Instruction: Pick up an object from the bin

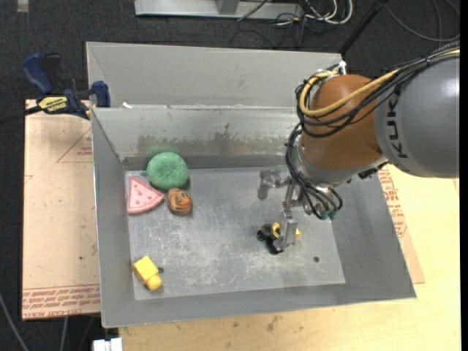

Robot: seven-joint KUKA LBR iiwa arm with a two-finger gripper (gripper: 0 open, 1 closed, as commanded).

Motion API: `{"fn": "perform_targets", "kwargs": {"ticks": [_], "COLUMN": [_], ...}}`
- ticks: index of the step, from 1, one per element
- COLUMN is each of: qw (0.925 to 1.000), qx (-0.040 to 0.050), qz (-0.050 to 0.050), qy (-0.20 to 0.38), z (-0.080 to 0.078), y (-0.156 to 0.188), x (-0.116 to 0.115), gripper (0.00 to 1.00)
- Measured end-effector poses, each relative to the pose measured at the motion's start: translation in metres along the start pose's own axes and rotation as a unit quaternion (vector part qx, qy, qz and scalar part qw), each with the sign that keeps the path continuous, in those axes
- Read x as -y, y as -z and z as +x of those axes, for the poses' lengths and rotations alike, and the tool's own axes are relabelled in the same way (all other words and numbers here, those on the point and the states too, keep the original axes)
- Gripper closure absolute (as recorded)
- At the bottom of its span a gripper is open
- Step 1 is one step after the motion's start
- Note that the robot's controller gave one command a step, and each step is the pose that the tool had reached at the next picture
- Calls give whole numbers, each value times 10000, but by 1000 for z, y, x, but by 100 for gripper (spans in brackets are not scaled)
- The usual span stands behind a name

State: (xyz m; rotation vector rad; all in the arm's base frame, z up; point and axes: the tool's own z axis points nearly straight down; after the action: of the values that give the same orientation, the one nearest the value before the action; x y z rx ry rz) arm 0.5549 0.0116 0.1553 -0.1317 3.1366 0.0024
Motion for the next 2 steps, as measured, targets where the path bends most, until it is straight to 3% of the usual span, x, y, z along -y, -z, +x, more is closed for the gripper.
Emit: {"fn": "perform_targets", "kwargs": {"ticks": [1,2], "qw": [9995,9993], "qx": [8,27], "qz": [11,-1], "qy": [-325,-380], "z": [3,-5], "y": [-13,-67], "x": [26,36], "gripper": [0,100]}}
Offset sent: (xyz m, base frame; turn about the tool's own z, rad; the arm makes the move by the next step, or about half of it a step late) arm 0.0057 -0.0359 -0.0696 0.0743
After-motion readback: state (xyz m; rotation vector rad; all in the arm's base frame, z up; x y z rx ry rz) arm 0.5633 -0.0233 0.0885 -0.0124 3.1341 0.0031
